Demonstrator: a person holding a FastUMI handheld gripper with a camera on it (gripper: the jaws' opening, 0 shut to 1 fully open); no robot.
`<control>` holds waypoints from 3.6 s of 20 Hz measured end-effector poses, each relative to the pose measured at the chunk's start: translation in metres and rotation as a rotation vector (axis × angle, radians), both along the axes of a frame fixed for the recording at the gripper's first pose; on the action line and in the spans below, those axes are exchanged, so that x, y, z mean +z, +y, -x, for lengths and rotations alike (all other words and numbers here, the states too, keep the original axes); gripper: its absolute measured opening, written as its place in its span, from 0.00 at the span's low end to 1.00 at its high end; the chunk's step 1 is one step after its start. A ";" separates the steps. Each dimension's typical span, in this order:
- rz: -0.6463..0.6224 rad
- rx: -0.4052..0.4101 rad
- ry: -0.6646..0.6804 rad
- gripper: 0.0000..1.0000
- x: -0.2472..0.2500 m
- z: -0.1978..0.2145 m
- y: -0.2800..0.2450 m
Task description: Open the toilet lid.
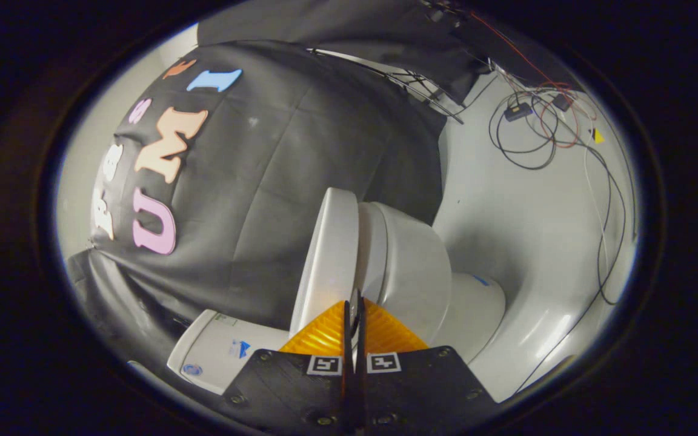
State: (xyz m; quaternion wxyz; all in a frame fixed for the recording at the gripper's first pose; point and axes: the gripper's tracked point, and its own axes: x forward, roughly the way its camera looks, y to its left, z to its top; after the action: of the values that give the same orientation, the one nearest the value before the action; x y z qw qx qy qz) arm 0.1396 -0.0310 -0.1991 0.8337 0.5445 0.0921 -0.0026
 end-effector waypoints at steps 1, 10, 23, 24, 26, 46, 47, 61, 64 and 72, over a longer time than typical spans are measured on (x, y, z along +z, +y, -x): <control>0.012 0.002 0.014 0.01 0.001 0.002 0.000; 0.129 0.013 0.063 0.01 0.012 0.007 0.005; 0.236 0.005 0.069 0.01 0.075 0.018 0.019; 0.242 0.004 0.067 0.01 0.079 0.019 0.021; 0.260 0.004 0.060 0.01 0.089 0.021 0.026; 0.517 0.008 0.034 0.01 0.169 0.038 0.073; 0.549 0.014 0.045 0.01 0.173 0.039 0.078; 0.770 0.070 0.020 0.01 0.231 0.053 0.144; 0.808 0.086 0.000 0.01 0.242 0.056 0.163; 0.912 0.126 -0.037 0.01 0.265 0.065 0.212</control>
State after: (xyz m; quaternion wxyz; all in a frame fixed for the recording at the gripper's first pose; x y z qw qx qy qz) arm 0.0745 0.1814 0.0662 0.9881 0.1154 0.0998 0.0175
